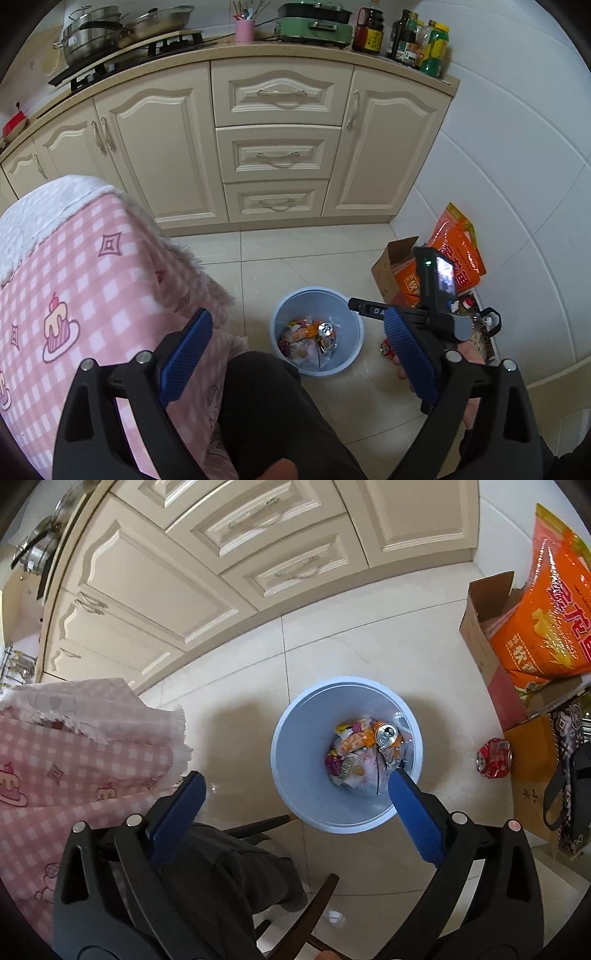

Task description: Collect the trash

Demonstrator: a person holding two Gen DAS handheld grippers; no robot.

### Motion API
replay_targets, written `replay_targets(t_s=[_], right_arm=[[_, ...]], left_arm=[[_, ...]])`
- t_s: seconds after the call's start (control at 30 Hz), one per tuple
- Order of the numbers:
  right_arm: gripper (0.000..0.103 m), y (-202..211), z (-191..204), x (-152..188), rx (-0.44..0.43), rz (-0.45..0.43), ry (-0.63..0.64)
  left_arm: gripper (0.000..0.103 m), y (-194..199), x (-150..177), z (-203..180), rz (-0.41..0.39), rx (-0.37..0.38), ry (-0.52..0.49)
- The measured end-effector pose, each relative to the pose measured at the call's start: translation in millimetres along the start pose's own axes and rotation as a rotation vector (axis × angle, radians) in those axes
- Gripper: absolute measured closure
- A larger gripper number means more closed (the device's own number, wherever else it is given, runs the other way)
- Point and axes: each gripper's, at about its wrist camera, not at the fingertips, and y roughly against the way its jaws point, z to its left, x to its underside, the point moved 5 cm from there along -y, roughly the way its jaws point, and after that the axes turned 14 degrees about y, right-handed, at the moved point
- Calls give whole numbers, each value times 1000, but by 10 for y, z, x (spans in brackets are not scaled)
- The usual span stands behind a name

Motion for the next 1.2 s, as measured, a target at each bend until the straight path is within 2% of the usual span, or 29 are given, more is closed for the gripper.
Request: replay_targets(t_s=[0.13, 0.3, 0.43, 0.53, 0.67, 0.8, 0.93, 1.1, 1.2], right_arm=[[6, 305, 117, -62, 3, -57, 8], [6, 840, 608, -230, -1, -161, 86], [6, 1441, 1386, -370, -30, -276, 228], [6, 1848, 2081, -382, -61, -350, 359], [6, 2301, 3074, -210, -133, -431, 539], [6, 2666, 3932, 56, -204, -503, 688], [6, 2958, 4555, 293, -265, -565, 791], [6, 3196, 5078, 521, -304, -618, 880], [6, 3321, 5290, 608, -314, -650, 916]], left_arm=[[11, 94, -17, 0, -26, -14, -6], [11, 410, -55, 131, -95, -51, 7], [11, 879, -87, 343, -200, -104, 39], [11, 1376, -95, 619, -309, -176, 85], [9, 2018, -42, 1003, -437, -263, 168], [7, 2729, 83, 1403, -581, -398, 245], [5, 3426, 266, 1781, -713, -511, 331], [4, 3979, 435, 2066, -797, -600, 391], [4, 4195, 501, 2166, -831, -623, 418]])
